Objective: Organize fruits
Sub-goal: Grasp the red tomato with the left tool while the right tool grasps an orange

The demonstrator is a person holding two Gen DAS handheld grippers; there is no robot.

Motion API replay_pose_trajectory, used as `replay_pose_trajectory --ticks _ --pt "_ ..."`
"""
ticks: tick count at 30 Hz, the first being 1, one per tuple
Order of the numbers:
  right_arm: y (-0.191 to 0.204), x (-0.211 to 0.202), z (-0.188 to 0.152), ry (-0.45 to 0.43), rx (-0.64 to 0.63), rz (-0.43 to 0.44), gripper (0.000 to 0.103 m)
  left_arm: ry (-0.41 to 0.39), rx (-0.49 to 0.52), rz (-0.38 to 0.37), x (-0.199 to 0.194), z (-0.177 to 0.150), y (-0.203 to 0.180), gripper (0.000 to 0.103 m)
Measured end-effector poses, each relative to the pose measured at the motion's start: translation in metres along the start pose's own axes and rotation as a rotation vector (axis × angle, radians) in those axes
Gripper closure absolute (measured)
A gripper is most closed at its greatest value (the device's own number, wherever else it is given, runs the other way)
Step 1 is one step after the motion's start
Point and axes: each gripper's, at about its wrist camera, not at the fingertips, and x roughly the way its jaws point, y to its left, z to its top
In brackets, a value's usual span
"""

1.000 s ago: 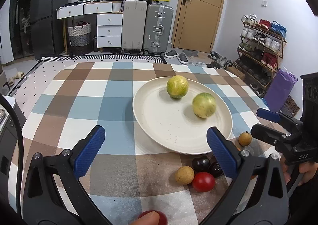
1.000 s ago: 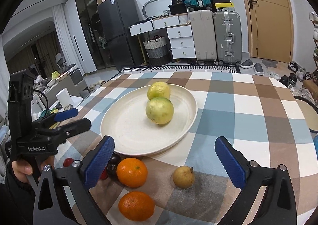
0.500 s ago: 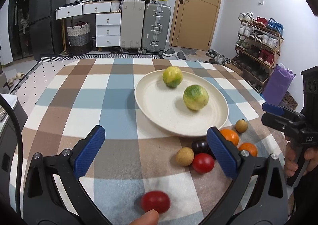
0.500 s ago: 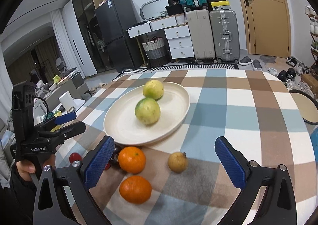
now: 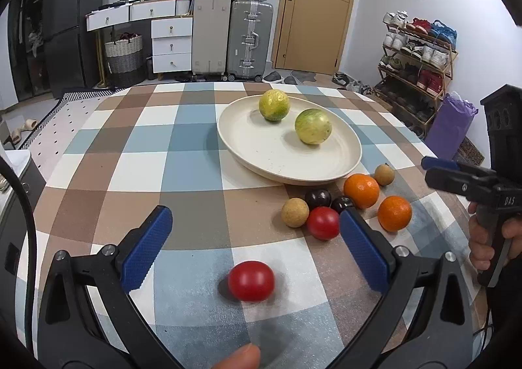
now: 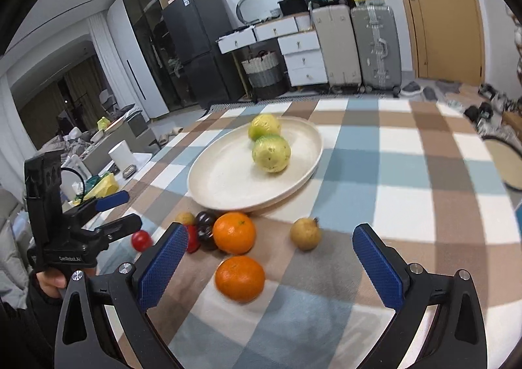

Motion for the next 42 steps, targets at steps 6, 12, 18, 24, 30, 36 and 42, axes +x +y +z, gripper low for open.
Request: replay_pose_trajectory --ticks 6,12,18,24,30,36,42 --pt "0.008 0.006 -0.007 0.042 -0.026 0.000 0.000 0.006 -0.011 -0.010 -0.004 -0.004 -0.001 0.001" --pt "0.015 0.018 -0.013 0.107 -0.049 0.001 0.000 0.052 -0.020 -0.015 0.000 -0.012 -0.001 0.001" --pt "0.031 0.027 -0.022 0.153 -0.128 -0.014 0.009 0.095 -0.012 0.003 0.004 -0.016 -0.003 0.001" --pt "0.035 0.034 -0.027 0.190 -0.157 -0.004 0.020 0.138 0.006 0.012 0.004 -0.024 -0.008 0.001" --pt "0.036 0.037 -0.028 0.195 -0.160 -0.007 0.026 0.136 -0.036 0.006 -0.007 -0.034 0.001 0.001" --pt "0.040 0.035 -0.028 0.195 -0.179 0.001 0.028 0.148 -0.023 0.019 -0.005 -0.034 -0.001 0.001" --pt "0.040 0.036 -0.028 0.199 -0.184 -0.008 0.039 0.178 -0.022 0.020 0.001 -0.034 -0.001 0.012"
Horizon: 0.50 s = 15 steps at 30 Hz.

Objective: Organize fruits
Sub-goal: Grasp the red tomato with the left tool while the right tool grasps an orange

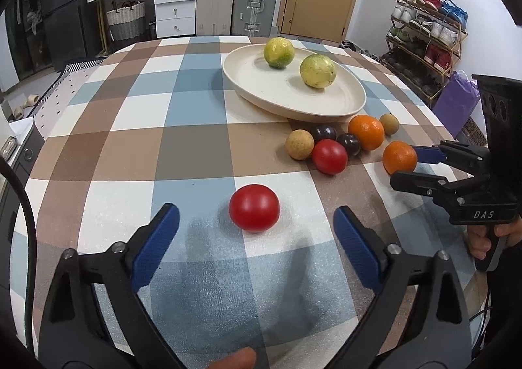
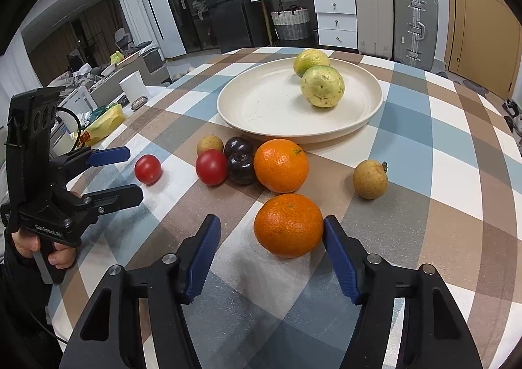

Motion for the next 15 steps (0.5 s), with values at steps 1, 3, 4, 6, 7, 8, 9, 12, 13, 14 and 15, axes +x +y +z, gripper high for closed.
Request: replay_pose_trajectory --ticks 1,3,4,6,7,8,9,12,13,14,15 --pt "0.000 0.000 0.000 0.001 0.001 -0.003 0.040 0.008 0.001 0.003 0.001 0.000 0.000 0.015" --pt "-0.002 0.000 0.000 0.001 0.006 -0.005 0.045 0.019 0.008 0.002 0.004 0.000 -0.002 0.022" --pt "-0.003 0.000 -0.001 0.003 0.011 -0.002 0.046 0.023 0.013 0.000 0.005 0.000 -0.003 0.022" --pt "-0.006 0.002 -0.001 0.009 0.022 0.000 0.049 0.031 0.024 0.003 0.007 0.000 -0.005 0.023" --pt "-0.007 0.002 -0.001 0.010 0.023 0.000 0.050 0.037 0.029 0.006 0.008 0.000 -0.006 0.024" --pt "-0.007 0.002 -0.001 0.011 0.024 -0.001 0.051 0.042 0.033 0.011 0.010 0.000 -0.007 0.026" --pt "-0.006 0.002 -0.001 0.012 0.023 -0.001 0.051 0.048 0.035 0.013 0.011 0.000 -0.007 0.029" --pt "-0.007 0.000 -0.001 -0.002 0.025 -0.003 0.057 0.051 0.035 0.014 0.012 0.000 -0.007 0.031" --pt "-0.008 -0.001 -0.001 -0.007 0.027 -0.003 0.059 0.050 0.031 0.010 0.012 0.001 -0.006 0.031" --pt "-0.008 -0.002 -0.001 -0.006 0.032 -0.001 0.060 0.048 0.025 0.004 0.012 0.001 -0.006 0.032" --pt "-0.008 -0.002 -0.001 -0.007 0.032 0.000 0.060 0.047 0.022 0.001 0.012 0.001 -0.005 0.034"
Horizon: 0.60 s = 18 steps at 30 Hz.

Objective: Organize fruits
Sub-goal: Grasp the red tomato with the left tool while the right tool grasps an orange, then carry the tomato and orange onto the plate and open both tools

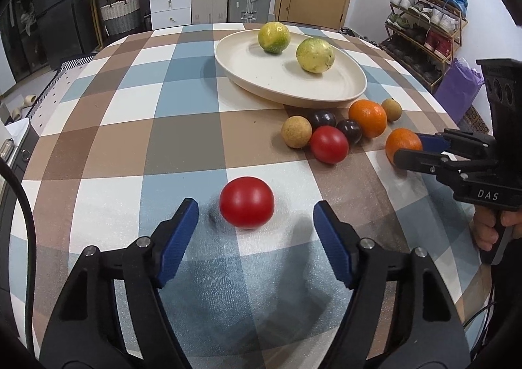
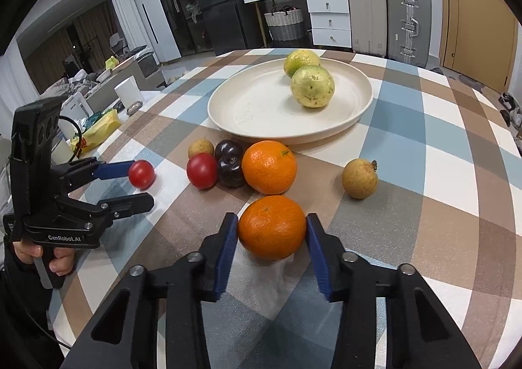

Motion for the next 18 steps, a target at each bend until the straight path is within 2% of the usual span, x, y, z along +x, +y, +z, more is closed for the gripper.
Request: replay_pose_trajectory --ticks 2,3,9,10,12,18 --pt "0.0002 0.0000 0.0000 0.000 -0.001 0.000 0.060 -0.002 -0.003 -0.003 -0.0001 0.0002 0.0006 0.036" --pt "0.0004 -0.0001 -0.0002 -0.001 -0.002 0.001 0.060 -0.004 -0.005 -0.006 -0.0005 0.0002 0.0009 0.042" --pt "0.0017 0.0002 -0.0006 0.001 -0.006 0.002 0.060 -0.012 -0.017 -0.025 -0.0021 0.0004 0.0031 0.057" --pt "0.0016 0.0003 -0.0006 0.001 -0.006 0.001 0.060 -0.012 -0.015 -0.024 -0.0020 0.0005 0.0026 0.060" --pt "0.0021 0.0005 -0.0008 0.000 -0.010 -0.001 0.060 -0.012 -0.009 -0.028 -0.0021 0.0004 0.0016 0.073" --pt "0.0007 0.0000 -0.0006 0.002 -0.005 0.007 0.060 -0.037 0.001 -0.041 -0.0070 0.0004 0.0001 0.075"
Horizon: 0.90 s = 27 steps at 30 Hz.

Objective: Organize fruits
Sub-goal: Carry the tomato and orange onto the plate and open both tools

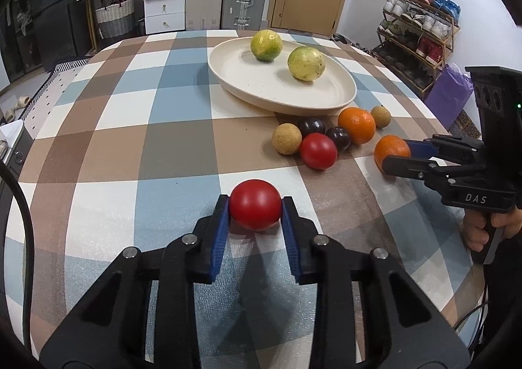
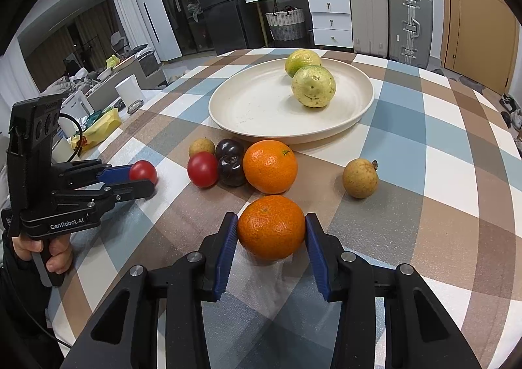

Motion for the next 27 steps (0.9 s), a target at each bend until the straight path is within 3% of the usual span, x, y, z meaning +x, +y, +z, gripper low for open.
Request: replay_pose_trajectory --ticks 7,27 --pt "-0.001 -0.002 0.000 -0.003 0.000 0.020 0.062 -0.044 0.004 -0.015 -0.006 0.006 -0.005 0.075" --pt "-0.020 -0.031 0.010 -0.167 0.088 0.030 0.062 -0.129 0.088 -0.060 0.012 0.061 -0.043 0.075"
